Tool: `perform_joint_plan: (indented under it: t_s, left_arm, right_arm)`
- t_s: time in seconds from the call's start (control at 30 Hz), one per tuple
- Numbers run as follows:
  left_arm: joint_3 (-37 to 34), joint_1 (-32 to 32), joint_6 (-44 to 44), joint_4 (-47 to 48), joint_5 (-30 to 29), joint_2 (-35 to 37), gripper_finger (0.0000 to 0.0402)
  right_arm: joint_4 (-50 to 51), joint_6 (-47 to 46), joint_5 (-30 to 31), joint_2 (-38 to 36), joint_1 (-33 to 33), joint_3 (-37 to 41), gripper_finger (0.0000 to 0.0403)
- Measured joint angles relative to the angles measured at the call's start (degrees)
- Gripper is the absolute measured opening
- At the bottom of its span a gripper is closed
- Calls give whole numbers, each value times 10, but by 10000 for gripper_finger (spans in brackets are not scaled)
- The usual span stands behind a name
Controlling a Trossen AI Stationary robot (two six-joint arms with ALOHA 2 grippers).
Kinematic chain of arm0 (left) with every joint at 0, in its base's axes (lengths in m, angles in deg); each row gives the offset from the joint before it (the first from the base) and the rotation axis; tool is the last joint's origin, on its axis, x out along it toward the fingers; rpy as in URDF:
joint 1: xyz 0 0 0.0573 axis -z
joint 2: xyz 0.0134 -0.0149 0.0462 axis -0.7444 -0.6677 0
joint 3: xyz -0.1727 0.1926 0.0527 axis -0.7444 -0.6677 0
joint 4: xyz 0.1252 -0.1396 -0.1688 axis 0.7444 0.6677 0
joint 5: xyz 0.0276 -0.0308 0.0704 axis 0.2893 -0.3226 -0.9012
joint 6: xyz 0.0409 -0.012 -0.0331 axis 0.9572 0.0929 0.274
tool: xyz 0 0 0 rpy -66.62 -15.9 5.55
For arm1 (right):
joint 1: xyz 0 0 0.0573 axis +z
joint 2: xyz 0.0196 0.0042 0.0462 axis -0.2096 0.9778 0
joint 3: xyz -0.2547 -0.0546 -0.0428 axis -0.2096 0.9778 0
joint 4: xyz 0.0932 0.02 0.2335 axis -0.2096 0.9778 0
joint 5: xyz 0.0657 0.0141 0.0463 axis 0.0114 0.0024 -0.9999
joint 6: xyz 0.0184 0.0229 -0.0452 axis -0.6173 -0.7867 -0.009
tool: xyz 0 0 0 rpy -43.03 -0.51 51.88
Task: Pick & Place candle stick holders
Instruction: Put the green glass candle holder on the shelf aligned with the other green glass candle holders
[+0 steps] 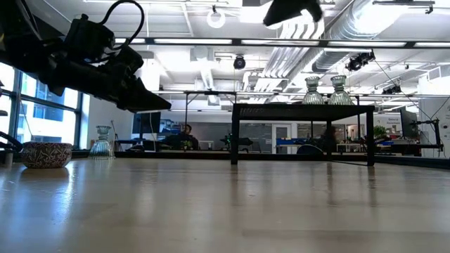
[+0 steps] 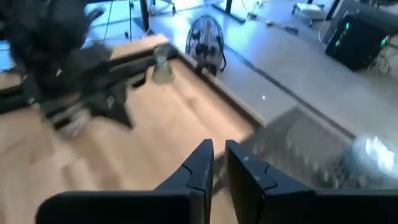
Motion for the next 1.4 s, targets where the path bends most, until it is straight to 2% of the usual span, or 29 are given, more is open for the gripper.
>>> perform_joint_plan:
  t_s: [0.1, 0.17, 0.4, 0.57, 0.67, 0.83, 0.93, 1.07, 1.27, 1.4]
  left_arm:
    - [0, 0, 4, 0, 0, 0, 10]
    - [0, 0, 5, 1, 0, 0, 10]
    - [0, 0, 7, 3, 0, 0, 10]
    - [0, 0, 7, 4, 0, 0, 10]
    - [0, 0, 7, 4, 0, 0, 10]
    - [0, 0, 7, 4, -1, 0, 10]
    - [0, 0, 7, 4, -1, 0, 10]
    - [0, 0, 7, 4, -1, 0, 10]
    - [0, 0, 7, 4, -1, 0, 10]
    - [0, 0, 7, 5, -1, 0, 10]
  right_arm:
    - [54, -110, 38, -12, 77, 17, 17]
    - [102, -199, 39, -12, 125, 16, 5]
    - [258, -517, 25, -6, 261, 6, 2]
    - [352, -715, -48, 14, 318, 5, 1]
    - [363, -787, -106, 30, 344, 5, 2]
    - [364, -900, -167, 52, 381, 5, 13]
    - [364, -962, -239, 65, 395, 5, 47]
    - [349, -999, -310, 87, 410, 5, 125]
    - [344, -990, -328, 124, 419, 5, 255]
    - [346, -967, -331, 145, 419, 5, 297]
